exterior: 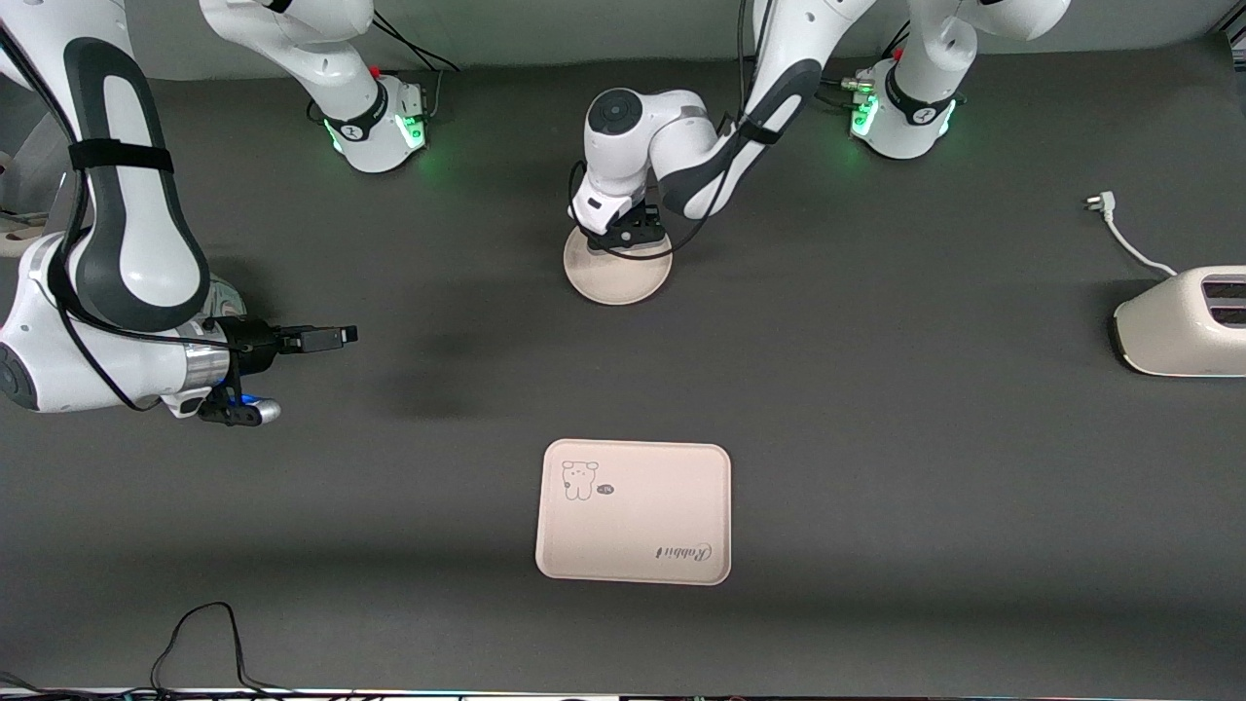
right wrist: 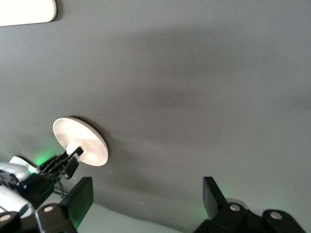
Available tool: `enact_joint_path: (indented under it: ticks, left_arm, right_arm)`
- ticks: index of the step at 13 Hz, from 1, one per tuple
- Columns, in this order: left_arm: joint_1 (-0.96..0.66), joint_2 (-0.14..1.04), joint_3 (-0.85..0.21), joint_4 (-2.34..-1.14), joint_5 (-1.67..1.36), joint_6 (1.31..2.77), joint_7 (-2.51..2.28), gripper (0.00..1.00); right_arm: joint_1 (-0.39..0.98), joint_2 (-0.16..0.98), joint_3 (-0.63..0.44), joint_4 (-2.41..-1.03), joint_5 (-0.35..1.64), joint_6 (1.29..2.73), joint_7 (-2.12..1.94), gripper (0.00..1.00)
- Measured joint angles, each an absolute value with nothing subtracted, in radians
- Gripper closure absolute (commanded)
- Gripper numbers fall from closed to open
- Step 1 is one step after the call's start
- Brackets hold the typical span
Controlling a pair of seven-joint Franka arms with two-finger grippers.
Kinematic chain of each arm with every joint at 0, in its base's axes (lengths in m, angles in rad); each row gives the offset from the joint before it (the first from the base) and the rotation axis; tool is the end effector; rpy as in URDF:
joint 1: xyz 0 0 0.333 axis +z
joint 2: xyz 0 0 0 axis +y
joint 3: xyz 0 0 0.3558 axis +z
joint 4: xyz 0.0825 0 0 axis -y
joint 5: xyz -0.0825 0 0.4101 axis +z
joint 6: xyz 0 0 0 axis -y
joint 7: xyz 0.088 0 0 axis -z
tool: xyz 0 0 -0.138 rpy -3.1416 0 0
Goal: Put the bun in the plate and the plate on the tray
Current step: 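Lower the bun onto the plate and open the left gripper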
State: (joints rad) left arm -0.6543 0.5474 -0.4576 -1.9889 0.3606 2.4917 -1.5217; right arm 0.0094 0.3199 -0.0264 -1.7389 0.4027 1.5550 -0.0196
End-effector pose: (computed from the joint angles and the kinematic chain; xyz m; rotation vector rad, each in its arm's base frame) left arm 0.2964 -0.5754 0.1952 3.0910 0.2871 -0.0023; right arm 0.6076 0.0454 0.3715 -2.6624 0.1287 0.6744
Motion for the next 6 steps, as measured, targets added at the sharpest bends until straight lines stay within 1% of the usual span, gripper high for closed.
enact_joint_path:
  ticks: [4, 6]
  left_arm:
    - [-0.654, 0.575, -0.448, -1.972, 0.411, 2.489, -1.552, 0.0]
    - [-0.653, 0.573, -0.446, -1.941, 0.415, 2.459, -1.55, 0.0]
  right_arm:
    - [0.013, 0.333, -0.022, -1.739, 0.405, 1.531, -0.02, 0.0]
    - [0.033, 0.333, -0.021, -1.742, 0.408, 1.531, -0.017, 0.0]
